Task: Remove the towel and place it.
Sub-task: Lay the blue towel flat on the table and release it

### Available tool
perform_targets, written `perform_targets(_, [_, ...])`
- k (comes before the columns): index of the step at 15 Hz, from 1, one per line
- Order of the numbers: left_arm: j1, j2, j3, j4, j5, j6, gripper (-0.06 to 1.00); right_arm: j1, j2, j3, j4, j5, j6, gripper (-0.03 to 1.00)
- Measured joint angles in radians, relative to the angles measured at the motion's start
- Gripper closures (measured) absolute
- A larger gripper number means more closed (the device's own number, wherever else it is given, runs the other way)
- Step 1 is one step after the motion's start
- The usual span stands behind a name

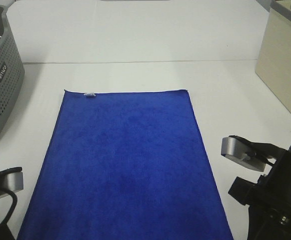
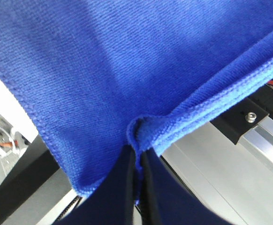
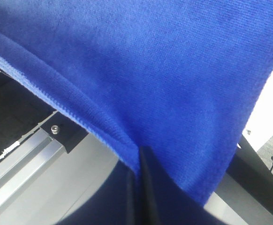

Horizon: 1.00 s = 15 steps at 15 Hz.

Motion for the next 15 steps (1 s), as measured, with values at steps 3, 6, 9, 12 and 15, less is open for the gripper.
perform_targets(3, [0.000, 0.042, 0.000, -0.005, -0.001, 0.003, 0.94, 0.000, 0.062, -0.001, 0.000, -0.001, -0.012, 0.95])
perform_targets(6, [0.000, 0.046, 0.000, -0.005, -0.002, 0.003, 0.94, 0.000, 0.108, -0.001, 0.001, -0.002, -0.028, 0.95])
perform_targets(9, [0.000, 0.046, 0.000, -0.004, 0.000, -0.004, 0.94, 0.000, 0.108, -0.001, 0.002, -0.002, -0.028, 0.95])
perform_targets(12, [0.000, 0.046, 0.000, 0.044, 0.012, -0.011, 0.93, -0.003, 0.108, 0.002, -0.031, -0.002, -0.028, 0.87])
perform_targets(15, [0.001, 0.046, 0.005, 0.135, 0.031, -0.019, 0.87, -0.010, 0.108, 0.004, -0.119, -0.002, -0.028, 0.73])
